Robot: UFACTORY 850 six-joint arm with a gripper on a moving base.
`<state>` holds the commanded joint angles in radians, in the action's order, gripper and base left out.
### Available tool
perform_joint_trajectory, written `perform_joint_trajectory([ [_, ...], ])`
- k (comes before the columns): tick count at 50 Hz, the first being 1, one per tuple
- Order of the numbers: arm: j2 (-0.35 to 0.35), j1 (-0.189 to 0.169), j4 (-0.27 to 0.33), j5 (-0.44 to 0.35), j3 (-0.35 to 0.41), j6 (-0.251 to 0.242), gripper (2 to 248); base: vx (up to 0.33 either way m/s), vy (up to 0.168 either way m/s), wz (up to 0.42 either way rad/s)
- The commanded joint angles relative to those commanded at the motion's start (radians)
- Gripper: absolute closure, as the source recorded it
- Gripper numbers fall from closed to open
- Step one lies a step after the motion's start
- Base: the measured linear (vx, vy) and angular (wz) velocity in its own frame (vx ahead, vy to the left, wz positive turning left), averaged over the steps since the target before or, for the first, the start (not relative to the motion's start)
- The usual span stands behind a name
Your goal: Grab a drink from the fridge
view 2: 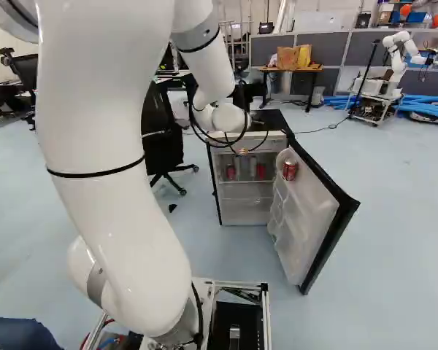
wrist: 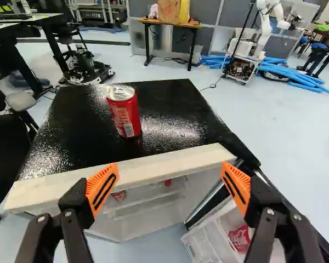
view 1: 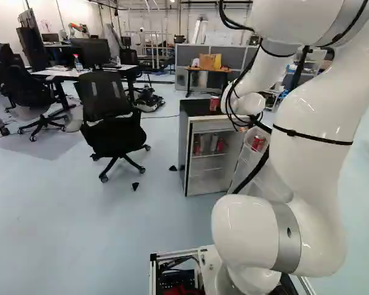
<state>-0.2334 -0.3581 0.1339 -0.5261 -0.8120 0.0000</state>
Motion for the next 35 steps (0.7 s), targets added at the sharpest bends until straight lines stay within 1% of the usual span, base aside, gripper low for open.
perform_joint_trajectory([
  [22,0.089,-0.07,0.0,0.143,0.046,0.0,3,0.0,0.0,0.0],
  [35,0.129,-0.114,0.0,0.23,0.057,0.0,3,0.0,0.0,0.0],
])
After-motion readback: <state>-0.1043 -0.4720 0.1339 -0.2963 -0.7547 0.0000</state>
